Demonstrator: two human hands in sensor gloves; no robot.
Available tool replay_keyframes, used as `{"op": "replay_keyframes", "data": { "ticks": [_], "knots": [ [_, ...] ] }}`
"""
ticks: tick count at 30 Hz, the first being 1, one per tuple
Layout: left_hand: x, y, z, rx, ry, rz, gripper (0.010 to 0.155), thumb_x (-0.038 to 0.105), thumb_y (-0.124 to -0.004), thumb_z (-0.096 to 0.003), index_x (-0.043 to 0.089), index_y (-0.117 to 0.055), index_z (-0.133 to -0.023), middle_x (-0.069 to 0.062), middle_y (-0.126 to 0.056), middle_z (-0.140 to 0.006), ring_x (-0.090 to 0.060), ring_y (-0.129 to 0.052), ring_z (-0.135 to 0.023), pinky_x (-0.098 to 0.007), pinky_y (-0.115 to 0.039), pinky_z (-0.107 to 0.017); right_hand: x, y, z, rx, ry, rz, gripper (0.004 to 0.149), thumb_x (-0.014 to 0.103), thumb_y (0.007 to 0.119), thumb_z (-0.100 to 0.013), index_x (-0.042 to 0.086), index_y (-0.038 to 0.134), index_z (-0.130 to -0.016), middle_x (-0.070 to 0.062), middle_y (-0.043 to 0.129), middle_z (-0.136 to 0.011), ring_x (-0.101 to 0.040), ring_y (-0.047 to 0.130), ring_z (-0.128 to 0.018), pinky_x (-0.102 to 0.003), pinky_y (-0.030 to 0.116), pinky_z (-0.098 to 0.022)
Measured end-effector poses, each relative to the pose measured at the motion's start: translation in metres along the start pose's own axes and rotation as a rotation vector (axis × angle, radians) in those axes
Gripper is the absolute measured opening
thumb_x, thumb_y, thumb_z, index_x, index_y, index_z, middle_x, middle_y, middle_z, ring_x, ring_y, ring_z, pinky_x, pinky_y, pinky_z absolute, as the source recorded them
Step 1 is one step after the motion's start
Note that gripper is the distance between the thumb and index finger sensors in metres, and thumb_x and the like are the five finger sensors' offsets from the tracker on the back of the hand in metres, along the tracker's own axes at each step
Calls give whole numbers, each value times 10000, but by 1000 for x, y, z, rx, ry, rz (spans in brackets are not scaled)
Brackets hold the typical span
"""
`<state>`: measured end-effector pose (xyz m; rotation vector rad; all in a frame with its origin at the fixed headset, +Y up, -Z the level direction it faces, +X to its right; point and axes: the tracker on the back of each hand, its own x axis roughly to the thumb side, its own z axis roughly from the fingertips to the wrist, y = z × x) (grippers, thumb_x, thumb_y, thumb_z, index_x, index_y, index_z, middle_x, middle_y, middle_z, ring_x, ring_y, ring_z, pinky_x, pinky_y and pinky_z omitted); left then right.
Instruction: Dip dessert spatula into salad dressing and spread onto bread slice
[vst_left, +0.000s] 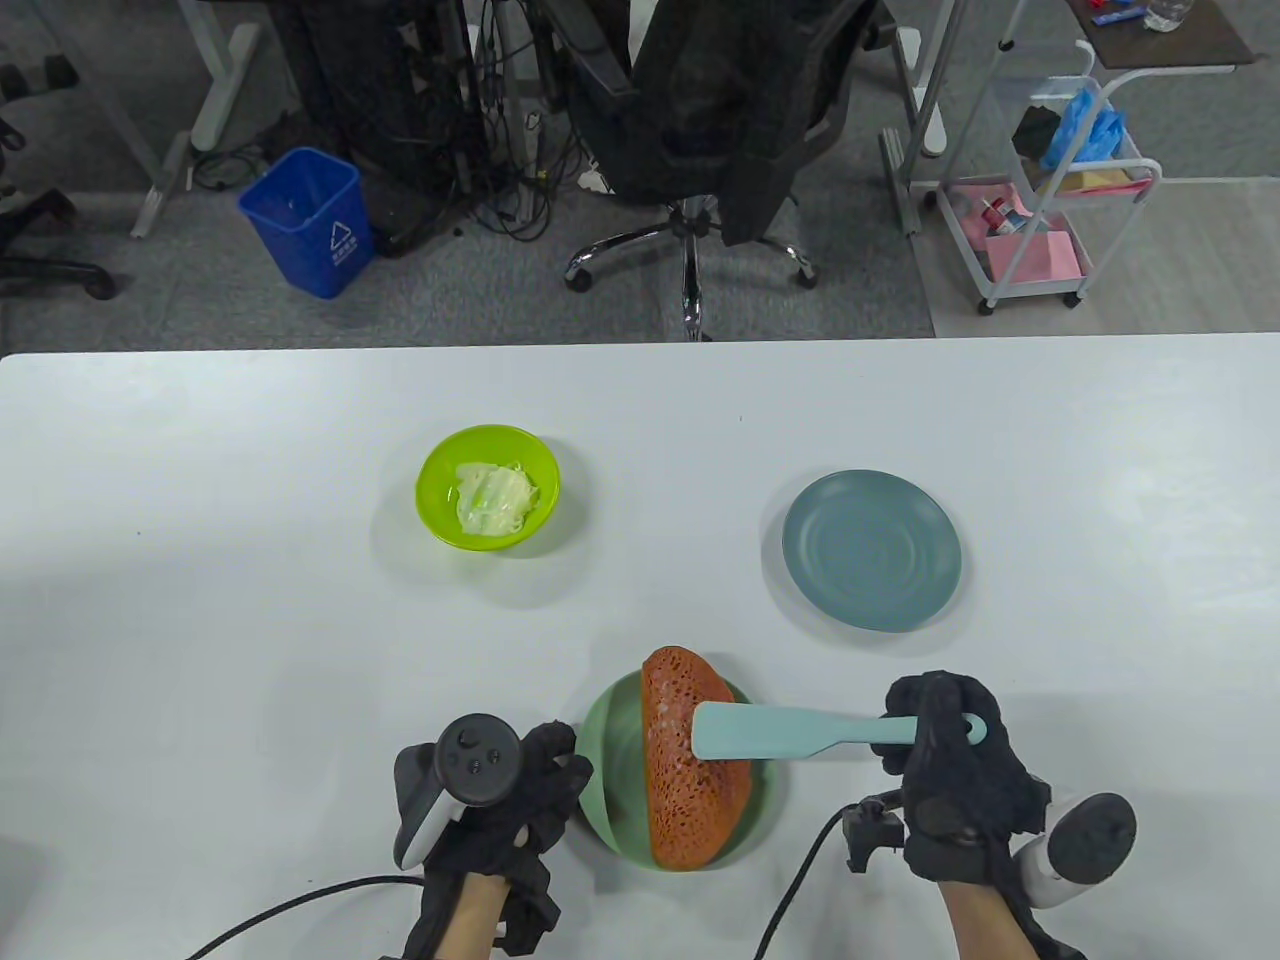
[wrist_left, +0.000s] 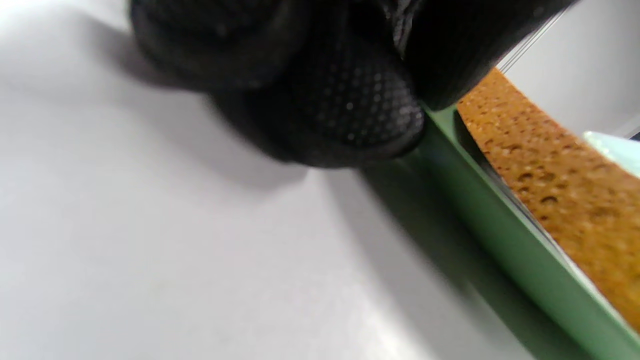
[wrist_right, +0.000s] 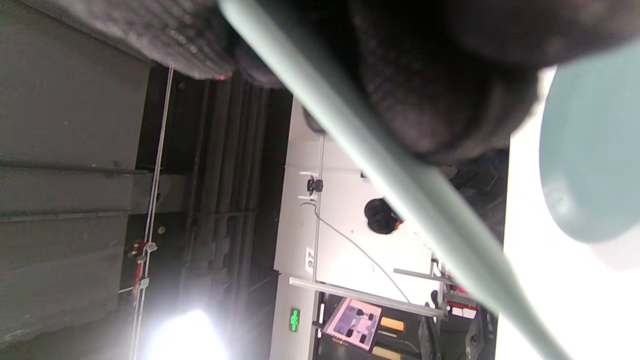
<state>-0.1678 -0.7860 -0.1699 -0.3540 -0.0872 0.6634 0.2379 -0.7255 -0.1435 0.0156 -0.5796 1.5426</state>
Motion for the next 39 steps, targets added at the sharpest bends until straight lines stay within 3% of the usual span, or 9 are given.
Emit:
{"op": "replay_keyframes", "data": {
  "ticks": [8,15,23,39],
  "knots": [
    [0,0,0,0,0,0,554,439,-809,-618,87,-743,-1040,55,-1004,-628,-106,-1083,-313,-279,-934,-237,1,24,12,118,26,-2,380,425,758,-596,80,795,-750,-221,873,-645,-389,1015,-274,-400,885,-122],
    [0,0,0,0,0,0,554,438,-810,-618,87,-743,-1040,55,-1005,-628,-107,-1083,-315,-280,-934,-238,8,23,11,131,-9,65,371,412,751,-603,75,790,-753,-228,862,-653,-406,991,-279,-418,850,-129],
    [0,0,0,1,-1,-1,554,438,-810,-618,87,-743,-1041,55,-1004,-631,-106,-1082,-318,-280,-934,-239,14,10,4,114,18,116,366,402,739,-611,67,795,-747,-225,862,-647,-399,981,-270,-412,834,-125],
    [-1,0,0,-2,-3,4,555,439,-810,-616,92,-741,-1044,55,-1002,-638,-105,-1082,-326,-285,-935,-249,11,-39,-13,-16,92,96,361,404,734,-620,75,787,-757,-210,854,-665,-412,956,-287,-422,811,-148]
  ]
}}
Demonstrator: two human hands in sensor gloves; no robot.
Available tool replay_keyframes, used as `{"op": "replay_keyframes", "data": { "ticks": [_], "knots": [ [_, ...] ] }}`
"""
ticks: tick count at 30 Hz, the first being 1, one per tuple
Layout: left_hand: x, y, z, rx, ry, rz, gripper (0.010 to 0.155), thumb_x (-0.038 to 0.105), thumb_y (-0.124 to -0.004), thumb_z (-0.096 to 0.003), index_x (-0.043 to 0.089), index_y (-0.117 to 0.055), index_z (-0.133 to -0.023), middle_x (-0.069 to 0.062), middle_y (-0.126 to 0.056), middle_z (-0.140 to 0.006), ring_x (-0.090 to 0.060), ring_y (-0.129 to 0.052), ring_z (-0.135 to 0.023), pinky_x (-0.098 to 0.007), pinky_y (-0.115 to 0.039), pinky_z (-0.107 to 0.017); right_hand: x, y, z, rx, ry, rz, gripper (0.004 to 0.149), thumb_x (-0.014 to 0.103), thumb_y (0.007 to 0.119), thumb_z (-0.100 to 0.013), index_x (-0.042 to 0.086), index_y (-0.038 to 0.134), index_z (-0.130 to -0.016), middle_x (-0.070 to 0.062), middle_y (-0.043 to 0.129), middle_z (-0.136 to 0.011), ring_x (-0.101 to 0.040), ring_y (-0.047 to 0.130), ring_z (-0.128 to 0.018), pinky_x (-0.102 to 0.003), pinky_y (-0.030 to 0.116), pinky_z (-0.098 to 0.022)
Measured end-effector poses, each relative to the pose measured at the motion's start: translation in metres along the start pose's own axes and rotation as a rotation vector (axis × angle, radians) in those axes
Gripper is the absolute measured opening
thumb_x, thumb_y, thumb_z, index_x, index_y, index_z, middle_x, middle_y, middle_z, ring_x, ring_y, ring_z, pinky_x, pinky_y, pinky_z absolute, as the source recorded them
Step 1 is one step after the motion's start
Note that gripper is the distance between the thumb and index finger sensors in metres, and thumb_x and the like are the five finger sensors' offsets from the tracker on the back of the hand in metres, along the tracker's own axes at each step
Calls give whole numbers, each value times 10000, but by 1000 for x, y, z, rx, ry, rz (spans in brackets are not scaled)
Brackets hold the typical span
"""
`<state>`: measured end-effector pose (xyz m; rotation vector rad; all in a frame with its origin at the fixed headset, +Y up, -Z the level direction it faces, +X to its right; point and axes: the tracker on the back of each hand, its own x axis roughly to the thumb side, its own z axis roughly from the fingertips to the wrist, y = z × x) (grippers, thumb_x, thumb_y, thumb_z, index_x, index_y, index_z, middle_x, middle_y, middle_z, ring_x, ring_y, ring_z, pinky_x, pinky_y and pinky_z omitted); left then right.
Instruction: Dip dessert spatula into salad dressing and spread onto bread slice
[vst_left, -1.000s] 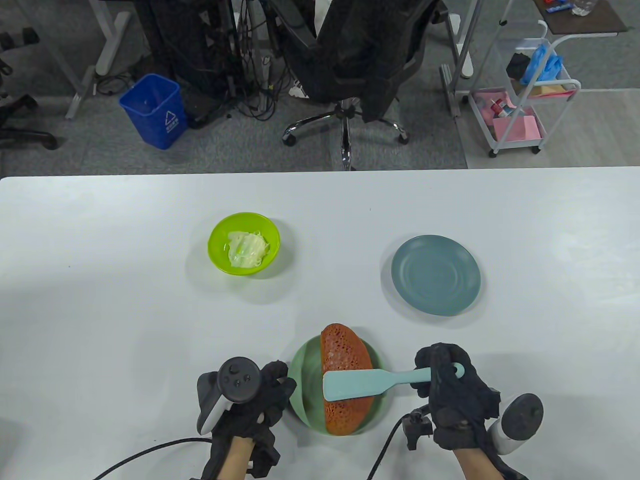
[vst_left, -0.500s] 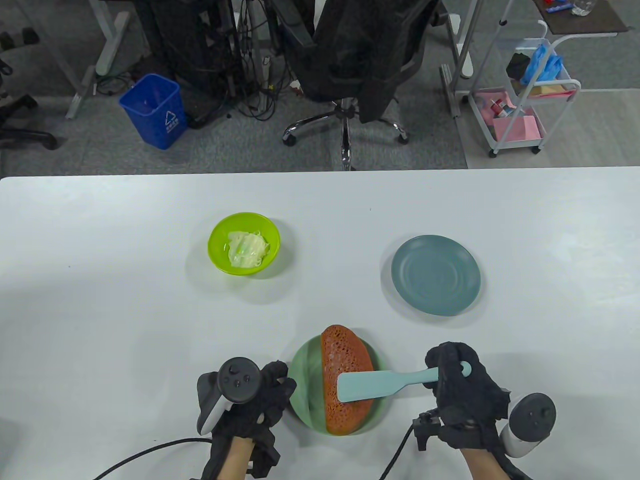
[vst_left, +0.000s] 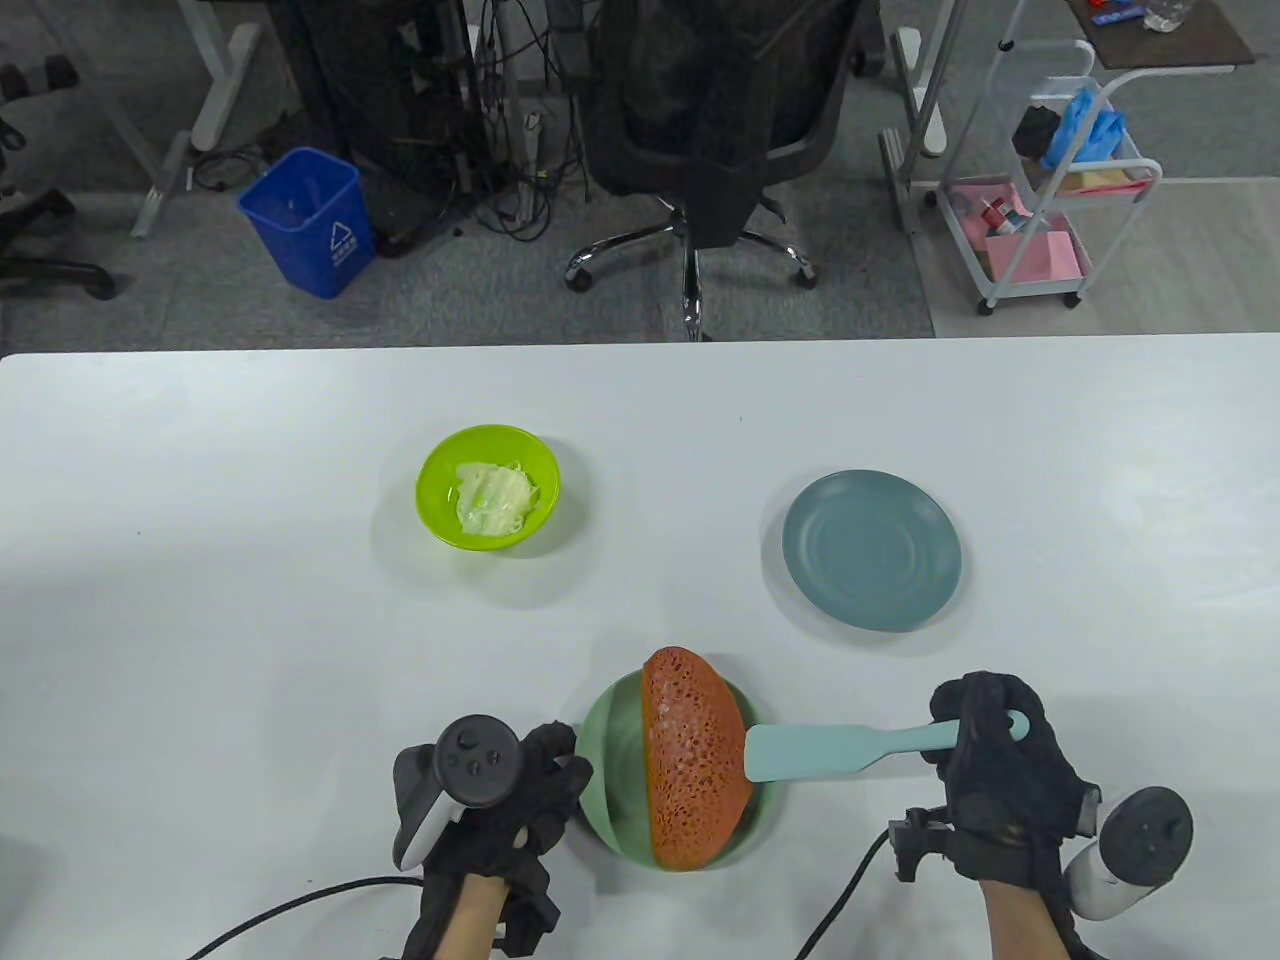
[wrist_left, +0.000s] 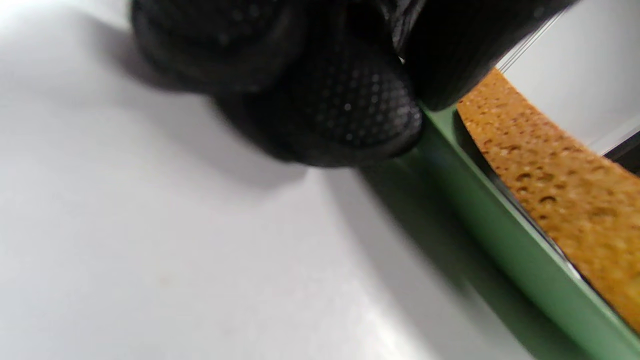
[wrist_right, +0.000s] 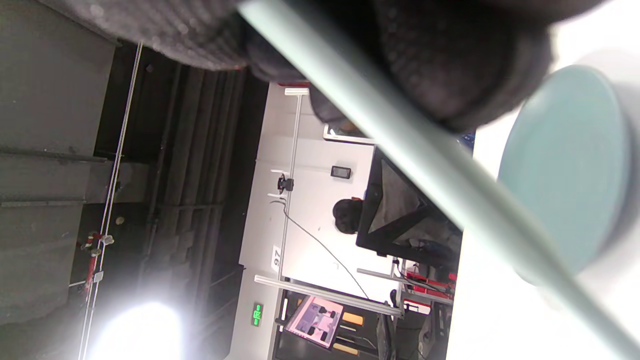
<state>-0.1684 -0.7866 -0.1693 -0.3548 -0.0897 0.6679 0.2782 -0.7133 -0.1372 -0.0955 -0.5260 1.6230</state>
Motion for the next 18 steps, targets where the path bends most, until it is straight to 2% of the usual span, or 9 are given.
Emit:
{"op": "replay_keyframes", "data": {
  "ticks": [12,18],
  "knots": [
    [0,0,1,0,-18,-20,560,431,-810,-616,78,-743,-1045,42,-1004,-657,-118,-1090,-344,-295,-938,-257,-11,4,2,-16,30,-133,397,468,751,-601,101,801,-742,-190,880,-641,-363,994,-249,-373,851,-111],
    [8,8,11,46,-50,-115,594,453,-756,-637,56,-710,-1076,-44,-990,-741,-204,-1099,-431,-350,-934,-309,-19,10,2,36,98,-193,430,495,748,-602,111,758,-794,-203,841,-708,-391,999,-338,-389,881,-180]
  ]
}}
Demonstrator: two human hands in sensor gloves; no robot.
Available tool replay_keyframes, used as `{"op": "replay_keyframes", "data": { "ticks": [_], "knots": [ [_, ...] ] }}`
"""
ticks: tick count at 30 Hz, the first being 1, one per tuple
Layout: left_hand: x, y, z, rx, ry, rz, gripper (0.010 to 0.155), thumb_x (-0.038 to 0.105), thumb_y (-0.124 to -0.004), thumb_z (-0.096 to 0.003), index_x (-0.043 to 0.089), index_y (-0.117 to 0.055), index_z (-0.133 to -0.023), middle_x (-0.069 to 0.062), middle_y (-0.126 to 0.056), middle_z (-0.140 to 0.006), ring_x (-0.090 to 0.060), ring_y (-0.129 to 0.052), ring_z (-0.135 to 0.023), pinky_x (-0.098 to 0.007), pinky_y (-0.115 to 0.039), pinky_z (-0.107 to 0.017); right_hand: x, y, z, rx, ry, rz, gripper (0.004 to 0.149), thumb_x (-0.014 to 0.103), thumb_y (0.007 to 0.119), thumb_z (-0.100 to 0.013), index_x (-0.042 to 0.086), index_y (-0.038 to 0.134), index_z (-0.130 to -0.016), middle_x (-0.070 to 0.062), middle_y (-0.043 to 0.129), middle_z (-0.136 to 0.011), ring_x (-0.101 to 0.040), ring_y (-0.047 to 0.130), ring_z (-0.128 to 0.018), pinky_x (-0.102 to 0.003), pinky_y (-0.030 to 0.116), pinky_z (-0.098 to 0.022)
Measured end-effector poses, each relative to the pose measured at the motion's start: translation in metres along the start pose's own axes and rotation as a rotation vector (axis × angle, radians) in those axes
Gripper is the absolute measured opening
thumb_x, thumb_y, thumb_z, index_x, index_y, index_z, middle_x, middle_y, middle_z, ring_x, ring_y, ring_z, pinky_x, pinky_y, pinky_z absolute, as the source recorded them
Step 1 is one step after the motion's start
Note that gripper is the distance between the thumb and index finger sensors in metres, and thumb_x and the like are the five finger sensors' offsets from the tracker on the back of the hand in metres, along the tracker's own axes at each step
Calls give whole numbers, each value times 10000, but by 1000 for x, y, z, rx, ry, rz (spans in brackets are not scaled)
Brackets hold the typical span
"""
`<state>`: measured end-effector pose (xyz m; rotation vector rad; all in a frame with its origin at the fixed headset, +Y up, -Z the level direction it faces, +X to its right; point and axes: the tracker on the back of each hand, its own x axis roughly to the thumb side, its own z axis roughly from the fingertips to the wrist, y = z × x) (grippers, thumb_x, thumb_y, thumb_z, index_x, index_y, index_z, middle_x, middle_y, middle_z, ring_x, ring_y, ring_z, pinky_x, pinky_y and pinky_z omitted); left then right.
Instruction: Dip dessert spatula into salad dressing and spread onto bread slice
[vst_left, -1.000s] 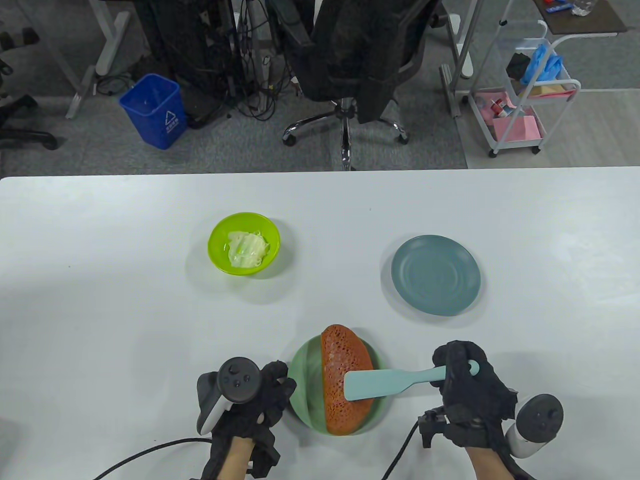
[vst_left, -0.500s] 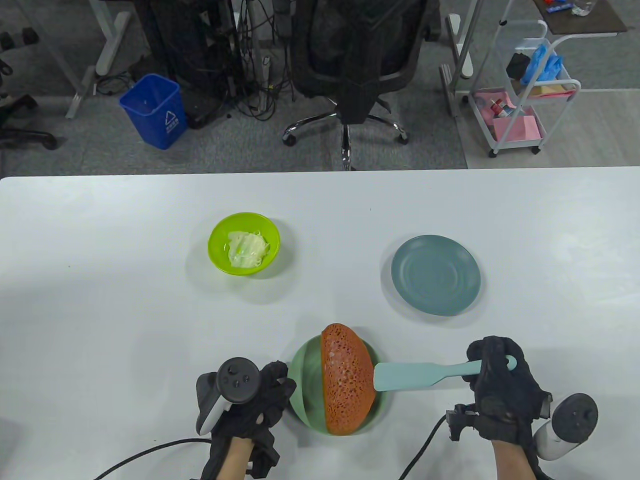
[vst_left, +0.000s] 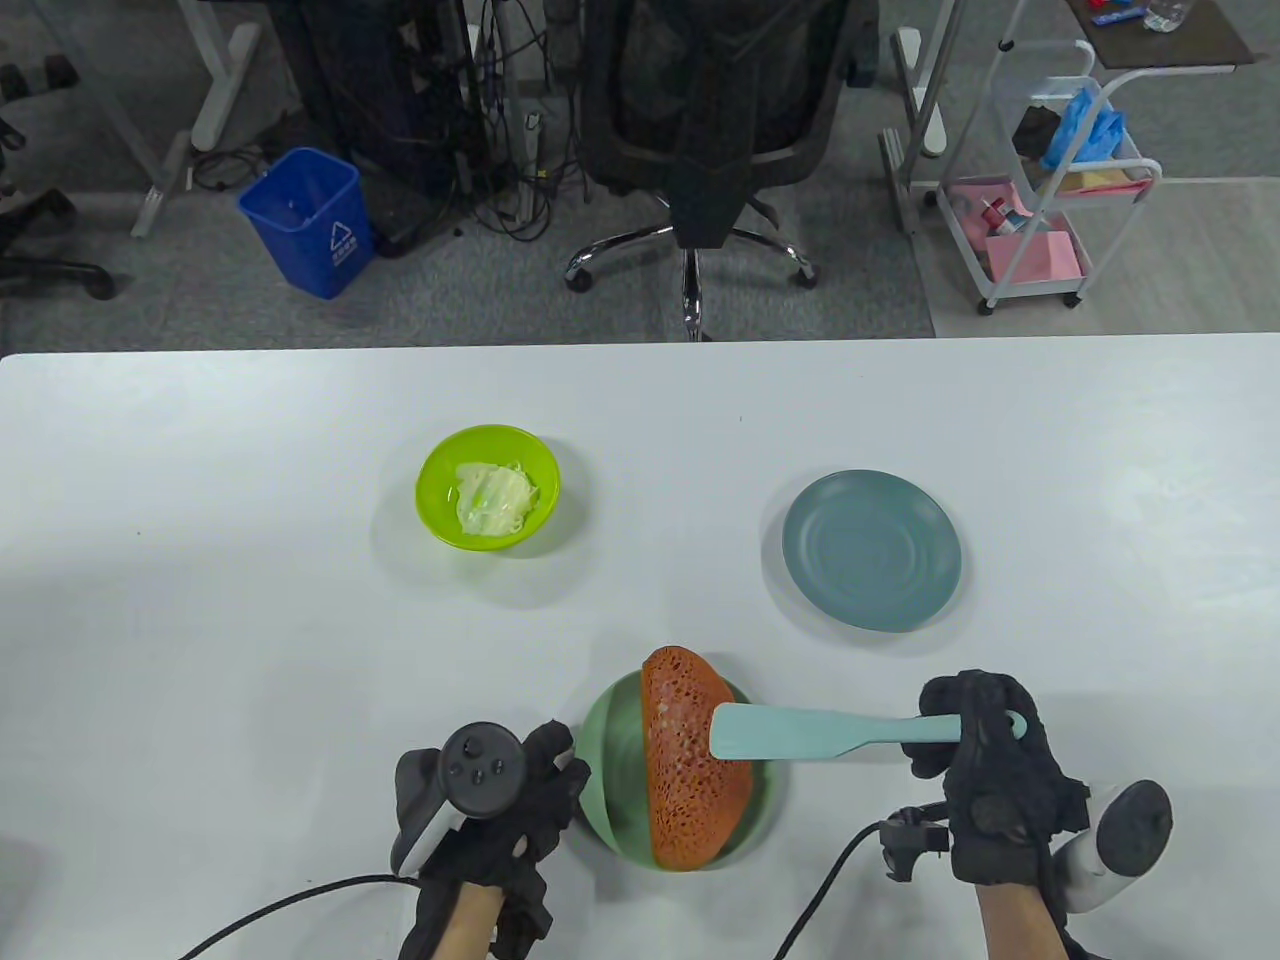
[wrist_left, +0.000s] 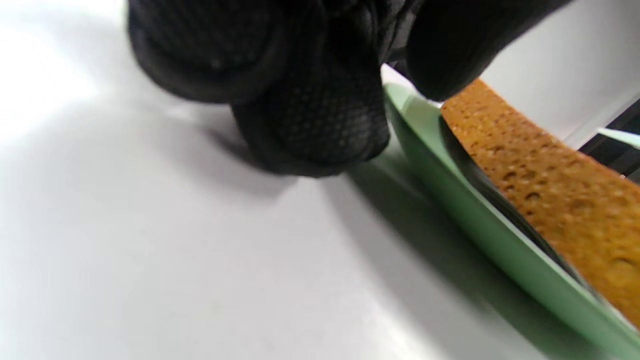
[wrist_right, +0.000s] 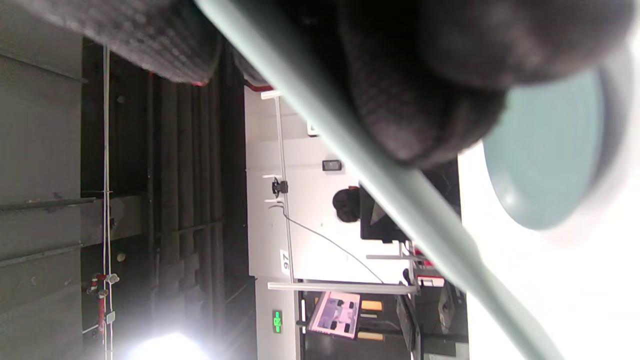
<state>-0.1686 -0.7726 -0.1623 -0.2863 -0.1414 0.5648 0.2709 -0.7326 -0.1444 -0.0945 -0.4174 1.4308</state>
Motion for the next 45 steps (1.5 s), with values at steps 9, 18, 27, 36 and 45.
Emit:
{"op": "replay_keyframes", "data": {
  "ticks": [9,18,27,36,45],
  "knots": [
    [13,22,25,327,-124,-124,668,515,-661,-650,68,-609,-1144,-207,-783,-1034,-454,-927,-830,-584,-798,-583,-3,6,2,54,37,-52,434,494,745,-605,111,750,-808,-212,828,-728,-405,996,-356,-392,886,-194],
    [22,21,32,437,-214,-213,726,554,-588,-647,76,-509,-1186,-297,-510,-1175,-585,-616,-1024,-678,-587,-701,-4,10,2,81,44,-21,399,479,773,-602,124,803,-782,-207,876,-697,-406,985,-277,-351,878,-111],
    [23,21,32,434,-214,-227,723,552,-588,-647,74,-516,-1184,-295,-500,-1179,-591,-589,-1035,-685,-564,-708,-8,10,-4,71,72,-108,408,490,807,-591,146,792,-810,-184,873,-746,-422,986,-380,-385,893,-201],
    [21,24,33,424,-210,-170,719,545,-596,-649,71,-517,-1184,-299,-489,-1181,-593,-576,-1040,-687,-553,-711,-14,9,-17,31,78,-173,481,562,782,-606,194,702,-905,-166,740,-925,-481,918,-594,-439,871,-405],
    [22,24,34,427,-223,-171,714,542,-597,-650,71,-523,-1181,-294,-494,-1181,-588,-572,-1045,-684,-549,-714,-18,15,-31,17,68,-136,447,521,783,-618,282,631,-963,-99,562,-1088,-520,742,-846,-486,758,-629]
  ]
}}
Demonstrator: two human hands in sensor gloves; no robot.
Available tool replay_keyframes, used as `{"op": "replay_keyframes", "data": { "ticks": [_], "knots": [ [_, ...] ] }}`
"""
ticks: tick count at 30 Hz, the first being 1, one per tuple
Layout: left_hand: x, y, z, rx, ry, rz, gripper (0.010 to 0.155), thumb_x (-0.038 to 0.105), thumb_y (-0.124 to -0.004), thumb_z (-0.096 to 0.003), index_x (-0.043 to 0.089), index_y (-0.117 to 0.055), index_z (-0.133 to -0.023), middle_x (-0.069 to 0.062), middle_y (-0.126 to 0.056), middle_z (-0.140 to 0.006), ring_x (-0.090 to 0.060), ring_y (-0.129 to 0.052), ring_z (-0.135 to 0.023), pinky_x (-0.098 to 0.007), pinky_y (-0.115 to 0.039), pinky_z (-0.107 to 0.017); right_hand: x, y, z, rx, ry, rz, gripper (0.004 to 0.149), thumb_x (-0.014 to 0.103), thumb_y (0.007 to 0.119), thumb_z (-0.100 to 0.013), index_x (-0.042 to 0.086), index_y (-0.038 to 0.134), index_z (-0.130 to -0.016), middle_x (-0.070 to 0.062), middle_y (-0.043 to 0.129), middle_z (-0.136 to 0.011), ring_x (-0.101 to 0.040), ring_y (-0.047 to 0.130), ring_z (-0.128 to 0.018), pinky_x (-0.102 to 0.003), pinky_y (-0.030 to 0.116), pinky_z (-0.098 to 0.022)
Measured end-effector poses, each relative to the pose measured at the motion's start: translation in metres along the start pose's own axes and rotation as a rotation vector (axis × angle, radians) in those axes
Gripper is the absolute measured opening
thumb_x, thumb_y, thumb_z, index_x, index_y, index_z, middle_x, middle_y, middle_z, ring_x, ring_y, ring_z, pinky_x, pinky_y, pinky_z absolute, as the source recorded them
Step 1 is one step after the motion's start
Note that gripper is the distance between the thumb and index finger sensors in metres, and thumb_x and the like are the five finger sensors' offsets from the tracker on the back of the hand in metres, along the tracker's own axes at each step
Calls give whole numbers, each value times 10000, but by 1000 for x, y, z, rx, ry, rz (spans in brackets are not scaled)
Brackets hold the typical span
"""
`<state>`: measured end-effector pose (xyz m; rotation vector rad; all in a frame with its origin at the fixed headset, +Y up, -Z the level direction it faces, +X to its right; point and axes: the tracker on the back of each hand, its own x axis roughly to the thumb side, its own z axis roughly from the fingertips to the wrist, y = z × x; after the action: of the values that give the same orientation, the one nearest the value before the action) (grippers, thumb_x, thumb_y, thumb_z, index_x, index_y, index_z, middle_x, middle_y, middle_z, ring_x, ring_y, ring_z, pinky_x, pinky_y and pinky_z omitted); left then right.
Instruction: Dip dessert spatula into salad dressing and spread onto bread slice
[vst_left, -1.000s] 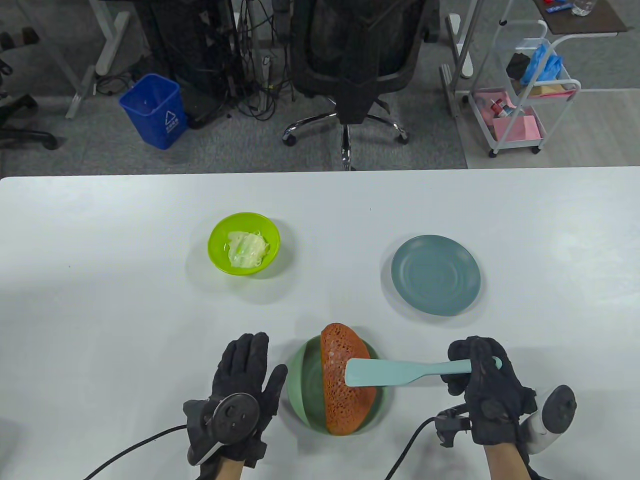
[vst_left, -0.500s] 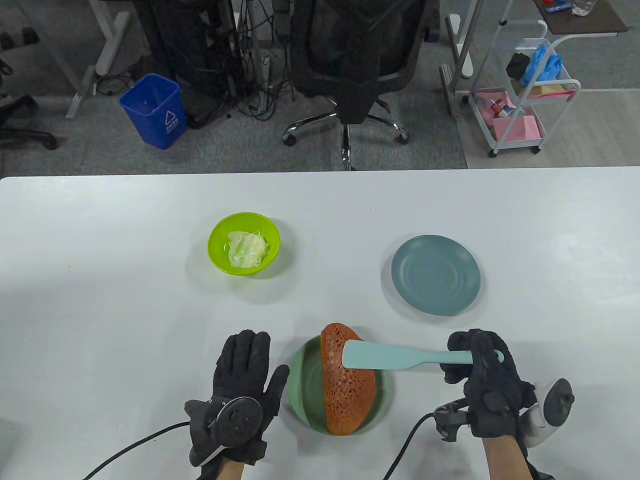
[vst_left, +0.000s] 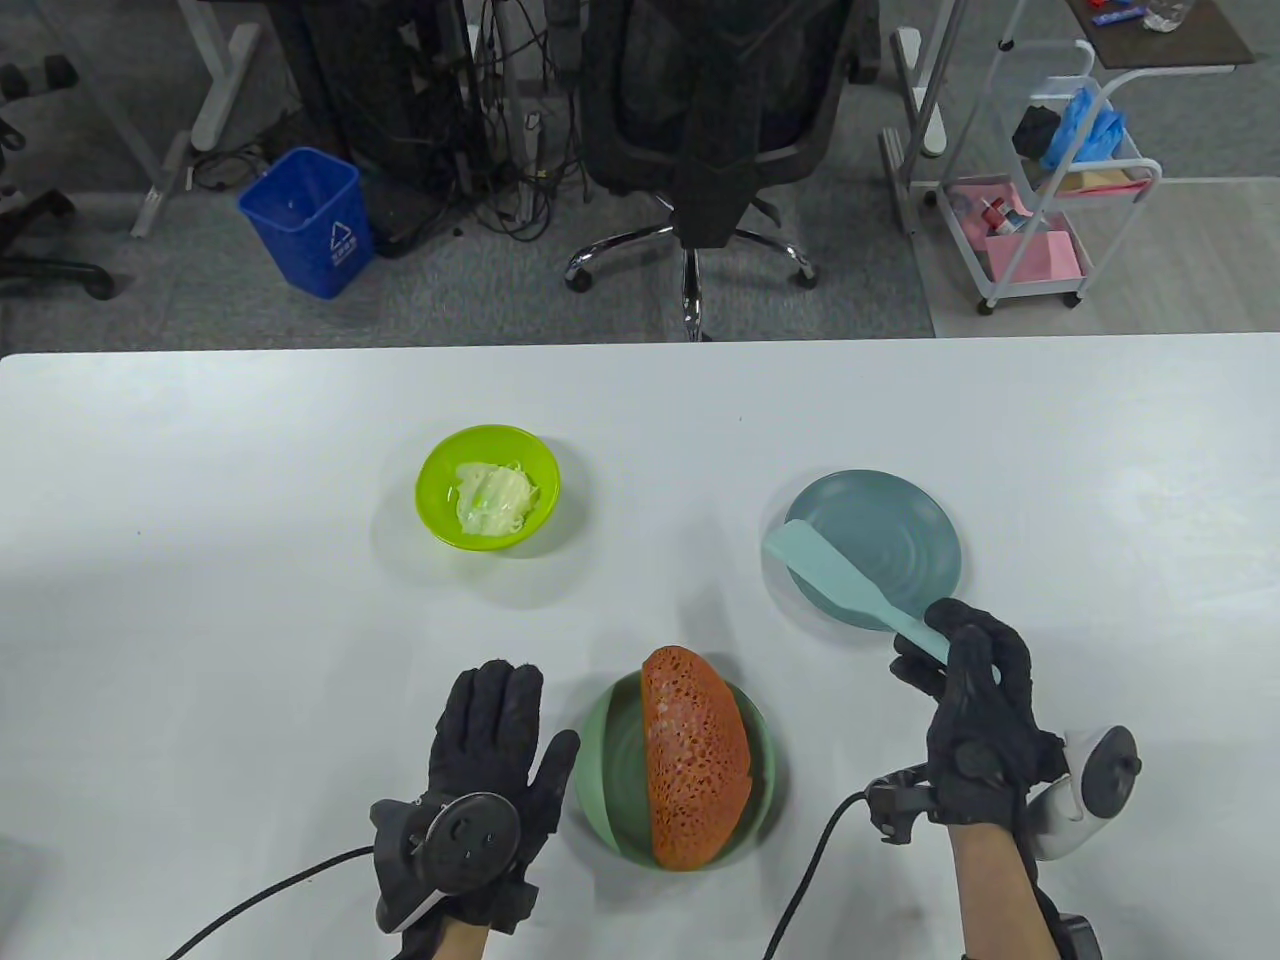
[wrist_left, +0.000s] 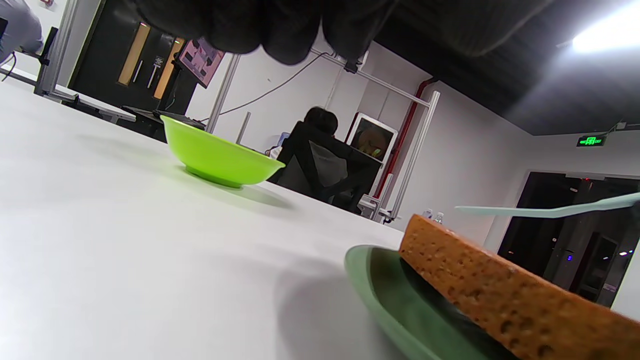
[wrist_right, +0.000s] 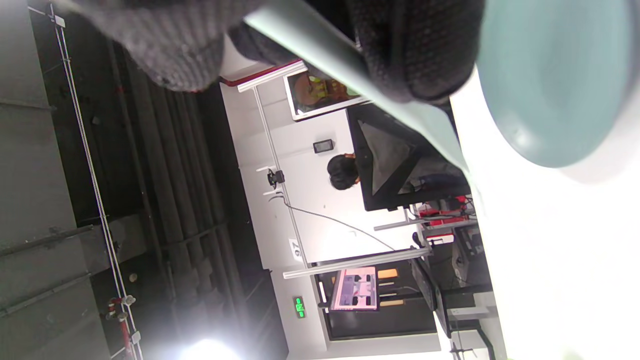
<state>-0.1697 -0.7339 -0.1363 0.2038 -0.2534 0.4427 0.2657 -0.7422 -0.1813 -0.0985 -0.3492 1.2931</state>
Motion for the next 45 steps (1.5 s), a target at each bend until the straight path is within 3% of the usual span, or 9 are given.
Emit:
{"op": "replay_keyframes", "data": {
  "ticks": [11,19,24,33,39,45],
  "knots": [
    [1,1,1,12,-11,4,711,540,-599,-650,67,-536,-1177,-295,-497,-1180,-590,-572,-1043,-684,-548,-714,-11,8,-14,-66,43,146,505,489,805,-628,298,543,-1014,-54,376,-1163,-513,573,-995,-480,650,-765],
    [2,1,1,16,-18,18,709,541,-597,-650,69,-542,-1176,-296,-494,-1181,-589,-568,-1045,-683,-546,-715,-25,10,-16,-47,84,234,555,478,824,-618,278,512,-1031,-78,355,-1158,-526,574,-995,-475,654,-764],
    [2,2,2,21,-22,26,706,541,-597,-650,71,-547,-1174,-295,-498,-1180,-588,-574,-1043,-680,-549,-715,-22,10,-15,-18,88,296,599,384,878,-616,247,497,-1057,-126,331,-1155,-531,594,-1000,-470,685,-741],
    [3,1,2,4,-20,37,706,542,-596,-650,69,-553,-1172,-291,-511,-1178,-587,-591,-1038,-677,-560,-714,-4,11,-13,77,195,699,575,248,937,-586,201,620,-1064,-197,388,-1135,-456,676,-1012,-424,756,-692],
    [3,1,1,-7,-15,37,707,541,-598,-649,66,-555,-1172,-289,-524,-1175,-583,-600,-1037,-676,-567,-712,-3,17,-7,121,229,936,583,248,925,-587,227,617,-1082,-183,424,-1141,-473,665,-1011,-439,735,-701],
    [4,1,0,-17,-10,32,700,535,-603,-651,66,-561,-1170,-283,-536,-1173,-578,-612,-1035,-675,-573,-710,-12,28,6,117,170,1195,592,274,928,-582,260,617,-1086,-150,489,-1148,-496,624,-1021,-452,693,-727]
  ]
}}
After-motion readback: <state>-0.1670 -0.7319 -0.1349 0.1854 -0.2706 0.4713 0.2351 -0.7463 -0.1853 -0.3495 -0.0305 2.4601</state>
